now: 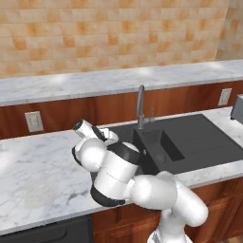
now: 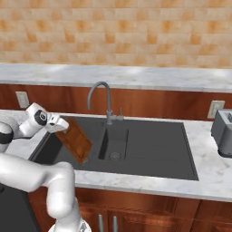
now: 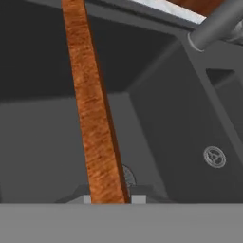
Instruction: Move the cutting board and knife to the sink. Then move spray from the cabinet to the counter.
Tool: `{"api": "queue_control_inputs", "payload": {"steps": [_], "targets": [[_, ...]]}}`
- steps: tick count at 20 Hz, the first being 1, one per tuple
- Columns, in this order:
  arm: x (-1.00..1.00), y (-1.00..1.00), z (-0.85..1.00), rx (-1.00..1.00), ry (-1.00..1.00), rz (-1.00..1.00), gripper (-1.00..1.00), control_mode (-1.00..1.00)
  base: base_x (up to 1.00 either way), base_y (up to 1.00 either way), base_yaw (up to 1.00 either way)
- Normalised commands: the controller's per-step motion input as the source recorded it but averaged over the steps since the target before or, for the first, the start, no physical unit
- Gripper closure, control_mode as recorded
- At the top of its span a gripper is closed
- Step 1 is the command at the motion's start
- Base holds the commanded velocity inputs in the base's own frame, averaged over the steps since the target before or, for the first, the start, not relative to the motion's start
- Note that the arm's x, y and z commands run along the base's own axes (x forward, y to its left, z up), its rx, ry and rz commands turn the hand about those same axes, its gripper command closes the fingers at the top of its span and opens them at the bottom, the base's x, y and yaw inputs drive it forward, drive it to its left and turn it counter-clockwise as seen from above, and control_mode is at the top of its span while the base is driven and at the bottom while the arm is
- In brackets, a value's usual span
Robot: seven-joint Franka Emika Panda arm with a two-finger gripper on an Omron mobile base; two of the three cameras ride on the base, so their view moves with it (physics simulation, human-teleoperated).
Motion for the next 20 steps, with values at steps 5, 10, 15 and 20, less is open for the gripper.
{"api": "queue_control_inputs", "payload": {"steps": [5,10,15,20], "targets": [[-0.14,-0.97,-0.48,0.0,0.09,-0.34,1.0,-1.0,0.0,0.0,0.0],[-0.65,-0.92,-0.47,0.0,0.11,-0.28,-1.0,-1.0,0.0,0.0,0.0],[-1.0,-0.97,-0.32,0.06,0.03,-0.18,-1.0,-1.0,0.0,0.0,0.0],[-0.82,-0.26,-0.02,0.19,0.0,-0.05,-1.0,-1.0,0.0,0.0,0.0]]}}
